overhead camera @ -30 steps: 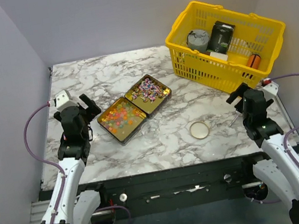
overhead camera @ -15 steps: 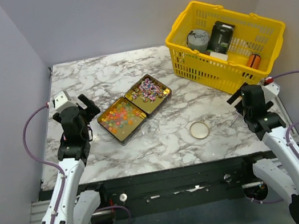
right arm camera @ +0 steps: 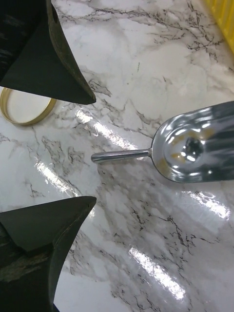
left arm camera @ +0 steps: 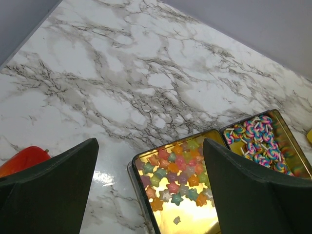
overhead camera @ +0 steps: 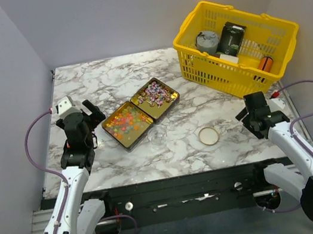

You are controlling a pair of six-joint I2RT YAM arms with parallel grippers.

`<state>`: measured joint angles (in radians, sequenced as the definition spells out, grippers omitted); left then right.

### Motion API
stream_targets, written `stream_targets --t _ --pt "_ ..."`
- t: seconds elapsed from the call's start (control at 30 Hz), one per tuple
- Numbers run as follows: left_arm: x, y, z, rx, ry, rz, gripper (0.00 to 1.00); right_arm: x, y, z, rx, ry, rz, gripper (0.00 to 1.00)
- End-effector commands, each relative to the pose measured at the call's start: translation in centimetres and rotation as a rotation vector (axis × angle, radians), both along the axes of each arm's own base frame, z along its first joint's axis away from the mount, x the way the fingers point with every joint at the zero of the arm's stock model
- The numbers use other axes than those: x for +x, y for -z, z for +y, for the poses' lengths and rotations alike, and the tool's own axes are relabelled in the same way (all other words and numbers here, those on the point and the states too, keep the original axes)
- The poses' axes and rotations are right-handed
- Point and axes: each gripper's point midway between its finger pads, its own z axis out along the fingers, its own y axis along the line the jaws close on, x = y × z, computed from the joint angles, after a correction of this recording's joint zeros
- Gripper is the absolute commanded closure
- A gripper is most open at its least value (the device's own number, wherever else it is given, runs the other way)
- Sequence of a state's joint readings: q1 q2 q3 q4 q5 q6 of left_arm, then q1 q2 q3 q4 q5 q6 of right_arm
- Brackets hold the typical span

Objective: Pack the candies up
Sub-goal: Pick up the spatula from the center of the board.

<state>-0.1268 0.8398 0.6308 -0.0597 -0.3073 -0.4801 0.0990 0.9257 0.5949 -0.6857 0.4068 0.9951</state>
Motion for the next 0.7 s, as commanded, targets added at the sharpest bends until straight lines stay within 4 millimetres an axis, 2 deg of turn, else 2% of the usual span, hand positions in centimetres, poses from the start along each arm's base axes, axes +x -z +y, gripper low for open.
stream_targets --t 0.0,0.2,0.37,0.57,0.67 --pt "-0.4 0.2 -0.7 -0.002 0.045 0.0 0.01 -0.1 1.5 0.2 0.03 0.03 0.019 0.23" --pt "-0.4 0.2 -1.3 -0.017 0.076 0.003 0.01 -0.2 3.3 0.1 0.024 0.054 0.061 0.37" --pt "-0.6 0.1 -2.4 -0.038 0.13 -0.001 0.01 0.6 3.9 -0.9 -0.032 0.078 0.039 0.42" --pt "-0.7 -0.1 -2.7 -0.086 0.126 -0.009 0.01 1.3 5.3 -0.5 -0.019 0.068 0.096 0.53" --pt "-0.6 -0.8 -2.8 -0.116 0.124 -0.051 0.01 1.2 6.2 0.0 0.0 0.058 0.131 0.61"
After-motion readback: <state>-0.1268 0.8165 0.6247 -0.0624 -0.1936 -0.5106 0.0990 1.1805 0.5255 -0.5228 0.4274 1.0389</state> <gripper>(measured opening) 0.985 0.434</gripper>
